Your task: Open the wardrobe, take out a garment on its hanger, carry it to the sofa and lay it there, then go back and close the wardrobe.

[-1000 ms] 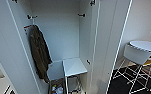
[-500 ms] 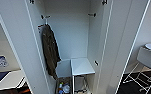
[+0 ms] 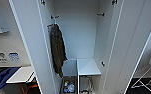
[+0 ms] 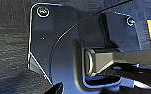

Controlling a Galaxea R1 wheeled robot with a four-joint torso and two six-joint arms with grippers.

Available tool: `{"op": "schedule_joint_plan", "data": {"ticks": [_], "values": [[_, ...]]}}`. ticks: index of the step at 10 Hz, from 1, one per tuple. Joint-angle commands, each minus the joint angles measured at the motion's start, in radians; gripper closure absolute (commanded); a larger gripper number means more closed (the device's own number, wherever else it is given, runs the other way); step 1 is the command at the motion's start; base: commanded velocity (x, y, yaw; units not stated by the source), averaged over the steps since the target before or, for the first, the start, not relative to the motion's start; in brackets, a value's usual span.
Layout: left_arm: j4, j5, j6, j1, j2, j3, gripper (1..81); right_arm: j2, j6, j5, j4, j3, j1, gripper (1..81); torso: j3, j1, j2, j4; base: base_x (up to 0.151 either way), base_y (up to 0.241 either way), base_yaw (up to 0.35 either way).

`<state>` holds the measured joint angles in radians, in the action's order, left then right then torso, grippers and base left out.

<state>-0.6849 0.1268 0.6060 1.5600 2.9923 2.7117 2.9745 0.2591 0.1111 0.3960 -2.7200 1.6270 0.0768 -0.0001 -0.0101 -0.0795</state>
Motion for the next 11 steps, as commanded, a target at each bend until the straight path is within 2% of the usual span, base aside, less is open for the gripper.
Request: {"op": "schedule_joint_plan", "data": {"ticks": [1,7,11], "values": [[-0.007,-0.044,-0.003,-0.034,0.001,0.002,1.0,-0.006,0.002,-0.05,-0.002,0.0,-0.023,1.0,0.0,0.0,0.0,0.0,0.0,0.0,0.147],[-0.013,-0.044,-0.003,-0.034,0.001,0.002,1.0,-0.004,0.002,-0.051,-0.002,-0.001,-0.025,1.0,0.0,0.0,0.0,0.0,0.0,0.0,0.195],[-0.001,-0.046,0.006,-0.034,-0.004,0.002,1.0,-0.004,0.002,-0.054,-0.003,-0.001,-0.025,1.0,0.0,0.0,0.0,0.0,0.0,-0.023,0.0]]}}
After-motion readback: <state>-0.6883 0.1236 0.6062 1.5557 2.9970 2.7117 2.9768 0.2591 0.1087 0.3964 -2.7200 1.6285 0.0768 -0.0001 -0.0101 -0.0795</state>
